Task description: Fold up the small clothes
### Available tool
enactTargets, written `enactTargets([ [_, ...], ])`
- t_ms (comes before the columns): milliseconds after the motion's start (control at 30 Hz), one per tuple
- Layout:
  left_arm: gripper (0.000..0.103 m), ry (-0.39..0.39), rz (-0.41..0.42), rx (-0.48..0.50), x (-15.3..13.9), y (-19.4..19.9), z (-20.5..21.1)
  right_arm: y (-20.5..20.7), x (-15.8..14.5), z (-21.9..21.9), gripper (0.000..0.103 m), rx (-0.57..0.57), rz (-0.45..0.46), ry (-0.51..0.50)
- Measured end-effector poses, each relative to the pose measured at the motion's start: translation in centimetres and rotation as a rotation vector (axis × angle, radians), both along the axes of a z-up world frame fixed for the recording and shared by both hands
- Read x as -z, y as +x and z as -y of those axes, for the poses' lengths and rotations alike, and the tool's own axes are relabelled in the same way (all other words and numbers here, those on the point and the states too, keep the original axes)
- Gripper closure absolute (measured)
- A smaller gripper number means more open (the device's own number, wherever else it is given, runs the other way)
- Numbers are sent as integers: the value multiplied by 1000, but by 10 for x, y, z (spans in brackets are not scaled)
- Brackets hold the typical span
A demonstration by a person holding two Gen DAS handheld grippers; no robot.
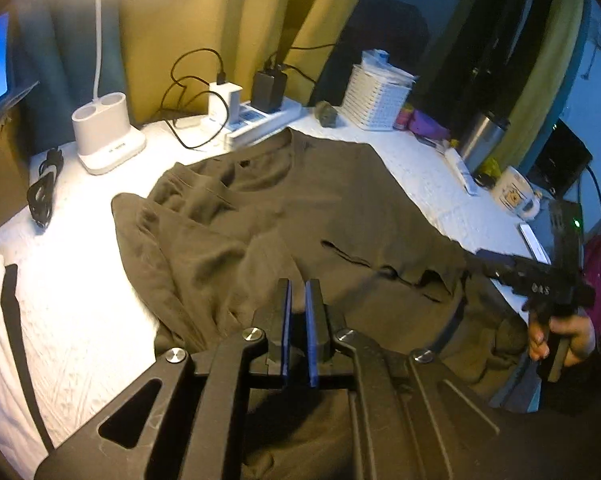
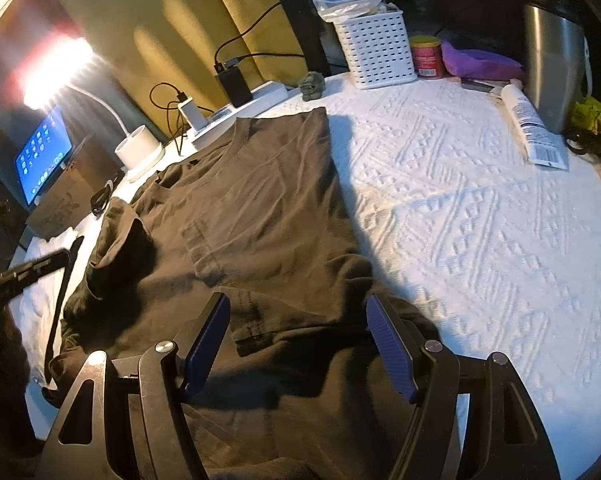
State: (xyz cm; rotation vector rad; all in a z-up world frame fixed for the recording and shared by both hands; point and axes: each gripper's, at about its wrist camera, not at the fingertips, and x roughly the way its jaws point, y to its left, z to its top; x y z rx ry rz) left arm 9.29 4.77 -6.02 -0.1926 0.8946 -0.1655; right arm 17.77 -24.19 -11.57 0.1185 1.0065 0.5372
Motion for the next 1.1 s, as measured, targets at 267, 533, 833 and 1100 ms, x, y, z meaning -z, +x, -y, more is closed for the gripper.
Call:
enactTargets([
  [267, 96, 44, -122, -104, 47, 26, -20, 6, -10, 14, 30, 63, 67, -68],
  [533, 96, 76, -193, -26, 69, 24, 10, 32, 12, -2, 30, 33, 33, -193],
  [833, 72, 50, -79, -68, 24, -11, -2, 4, -5, -12, 30, -17, 99, -215],
  [1100, 71, 42, -54, -120, 20, -63, -15, -44, -27, 21, 30, 24, 156, -235],
])
